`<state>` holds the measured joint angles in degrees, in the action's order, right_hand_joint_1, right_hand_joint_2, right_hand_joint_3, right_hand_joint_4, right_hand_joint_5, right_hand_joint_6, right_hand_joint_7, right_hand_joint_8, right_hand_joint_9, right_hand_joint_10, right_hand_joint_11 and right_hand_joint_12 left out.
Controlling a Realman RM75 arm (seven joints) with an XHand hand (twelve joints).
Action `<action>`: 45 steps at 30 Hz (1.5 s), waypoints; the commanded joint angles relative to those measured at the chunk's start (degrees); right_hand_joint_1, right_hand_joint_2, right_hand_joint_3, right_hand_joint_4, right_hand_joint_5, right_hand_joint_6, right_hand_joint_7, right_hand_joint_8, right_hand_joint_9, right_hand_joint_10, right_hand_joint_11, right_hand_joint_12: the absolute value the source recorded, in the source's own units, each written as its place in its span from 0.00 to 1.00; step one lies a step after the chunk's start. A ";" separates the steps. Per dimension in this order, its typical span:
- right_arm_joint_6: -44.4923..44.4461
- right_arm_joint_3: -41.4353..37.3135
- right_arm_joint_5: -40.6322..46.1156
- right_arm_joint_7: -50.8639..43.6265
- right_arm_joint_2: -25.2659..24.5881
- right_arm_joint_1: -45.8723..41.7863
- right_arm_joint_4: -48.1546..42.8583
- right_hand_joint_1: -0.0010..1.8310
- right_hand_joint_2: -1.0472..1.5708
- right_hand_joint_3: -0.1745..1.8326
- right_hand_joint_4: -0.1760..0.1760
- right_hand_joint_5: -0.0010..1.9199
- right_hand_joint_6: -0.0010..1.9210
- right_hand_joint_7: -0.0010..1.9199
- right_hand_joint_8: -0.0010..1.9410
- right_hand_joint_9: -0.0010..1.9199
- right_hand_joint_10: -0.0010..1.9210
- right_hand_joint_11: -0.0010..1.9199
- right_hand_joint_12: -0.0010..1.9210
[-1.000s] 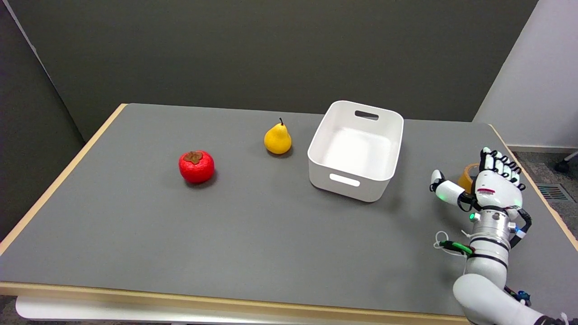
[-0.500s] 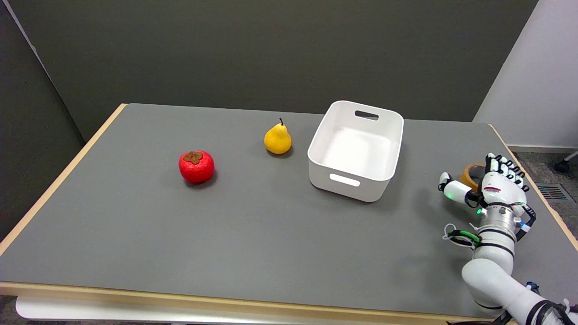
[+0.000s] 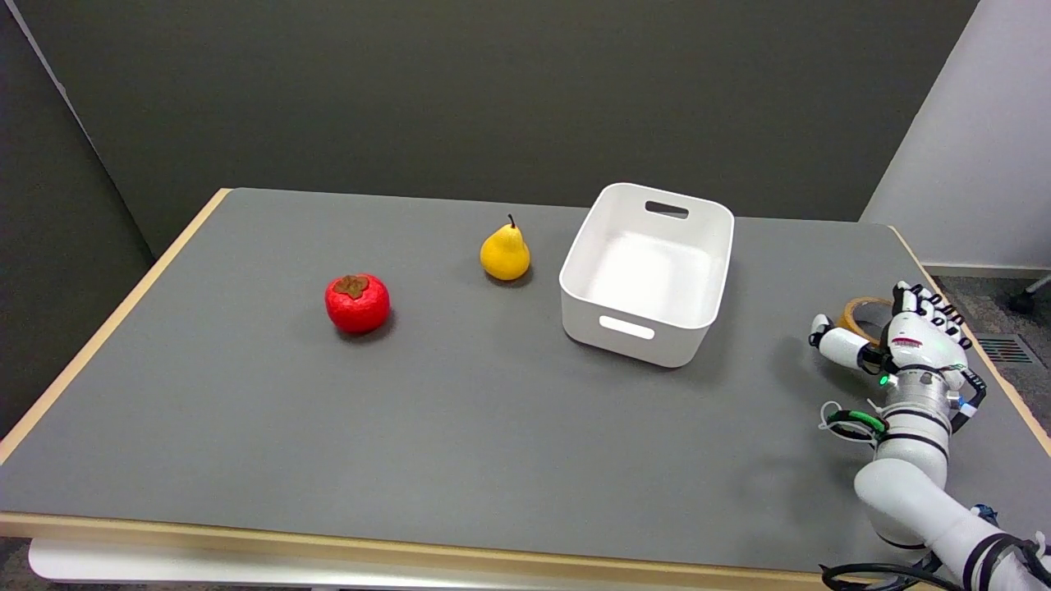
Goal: Pick up yellow tape.
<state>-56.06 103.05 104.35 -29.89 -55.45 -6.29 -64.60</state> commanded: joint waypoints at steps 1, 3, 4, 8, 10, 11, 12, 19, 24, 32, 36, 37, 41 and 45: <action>3.13 -0.74 0.89 0.85 0.75 1.19 1.81 0.23 0.61 0.54 0.57 0.02 0.10 0.00 0.05 0.00 0.02 0.00 0.35; 3.13 -0.74 0.89 0.85 0.67 1.19 1.89 0.26 0.61 0.54 0.54 0.02 0.11 0.00 0.06 0.00 0.08 0.00 0.46; 3.06 -0.74 0.89 0.85 0.45 1.26 1.96 0.27 0.62 0.54 0.52 0.02 0.12 0.00 0.06 0.00 0.12 0.01 0.51; 3.13 -0.65 0.89 0.85 -0.13 1.35 2.45 0.38 0.64 0.57 0.46 0.03 0.12 0.03 0.08 0.06 0.37 0.13 0.72; 3.05 -0.49 0.88 0.85 -0.37 1.35 2.45 0.44 0.66 0.59 0.40 0.05 0.17 0.06 0.16 0.12 0.41 0.18 0.81; 2.97 -0.34 0.74 0.85 -0.37 1.42 2.53 0.44 0.66 0.59 0.40 0.05 0.17 0.07 0.17 0.13 0.41 0.19 0.82; 2.89 -0.25 0.65 0.85 -0.45 1.43 2.53 0.45 0.67 0.59 0.40 0.05 0.18 0.08 0.18 0.14 0.42 0.21 0.83; 2.57 0.53 0.33 0.85 -0.77 1.66 2.38 0.49 0.72 0.54 0.33 0.12 0.34 0.23 0.29 0.25 0.57 0.31 0.88; 2.57 0.62 -1.34 0.85 -0.77 1.75 1.74 0.51 0.75 0.51 0.28 0.15 0.50 0.31 0.45 0.33 0.64 0.35 0.90; 1.79 -0.01 -11.49 5.08 -0.93 2.30 -2.39 0.62 0.90 0.13 0.00 0.28 0.84 0.31 0.84 0.40 0.70 0.47 1.00; 0.49 -0.42 -20.32 9.97 -0.61 3.43 -6.52 0.62 0.90 0.12 0.00 0.22 0.85 0.38 0.82 0.41 0.69 0.47 1.00; 0.41 -0.57 -21.61 10.20 -0.53 3.66 -7.20 0.62 0.90 0.12 0.01 0.22 0.85 0.39 0.82 0.41 0.69 0.47 1.00; 0.90 -0.70 -30.40 10.44 0.13 5.93 -13.37 0.62 0.89 0.14 0.04 0.23 0.84 0.39 0.81 0.41 0.70 0.47 1.00; 0.97 -0.10 -36.57 10.44 0.97 9.13 -17.40 0.63 0.89 0.15 0.04 0.23 0.84 0.39 0.81 0.41 0.70 0.47 1.00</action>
<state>-53.61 103.26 92.28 -24.93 -56.20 -3.78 -67.41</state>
